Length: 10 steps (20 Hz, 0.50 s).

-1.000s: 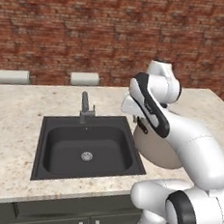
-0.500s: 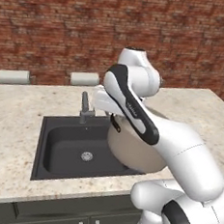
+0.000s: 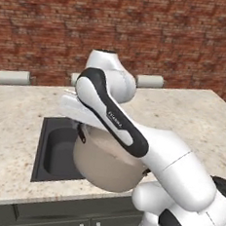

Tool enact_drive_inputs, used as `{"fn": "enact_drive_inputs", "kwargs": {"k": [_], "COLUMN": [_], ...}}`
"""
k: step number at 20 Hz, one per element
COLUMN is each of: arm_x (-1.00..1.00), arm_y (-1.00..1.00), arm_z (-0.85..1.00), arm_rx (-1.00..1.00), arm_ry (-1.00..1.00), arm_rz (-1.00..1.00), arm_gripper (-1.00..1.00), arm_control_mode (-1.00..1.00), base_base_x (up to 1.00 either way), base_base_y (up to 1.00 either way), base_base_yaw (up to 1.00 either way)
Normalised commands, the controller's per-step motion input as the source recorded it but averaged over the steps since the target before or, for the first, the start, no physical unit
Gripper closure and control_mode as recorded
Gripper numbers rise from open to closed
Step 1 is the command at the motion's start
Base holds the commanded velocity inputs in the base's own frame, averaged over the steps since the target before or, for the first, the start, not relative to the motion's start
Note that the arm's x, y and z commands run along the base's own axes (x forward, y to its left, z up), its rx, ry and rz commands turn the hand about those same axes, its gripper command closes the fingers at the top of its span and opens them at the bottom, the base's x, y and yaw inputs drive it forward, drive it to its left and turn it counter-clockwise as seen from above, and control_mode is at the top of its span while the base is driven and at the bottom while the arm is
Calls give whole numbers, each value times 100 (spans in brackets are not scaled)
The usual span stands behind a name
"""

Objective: Dump the garlic from the pot into the sink. Then turn on the water and wash the garlic. Then turn off the water and put the garlic back in the pot.

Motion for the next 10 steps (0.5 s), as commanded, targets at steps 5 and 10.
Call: {"fn": "enact_drive_inputs", "kwargs": {"k": [5, 10], "arm_x": [9, 61], "arm_y": [99, 86], "arm_z": [1, 13], "arm_rx": [17, 19], "arm_ry": [14, 12], "arm_rz": [0, 0], "arm_gripper": [100, 100], "arm_control_mode": [-100, -100], "base_base_x": [0, 0], "base_base_y": [0, 0], "base_base_yaw": [0, 0]}}
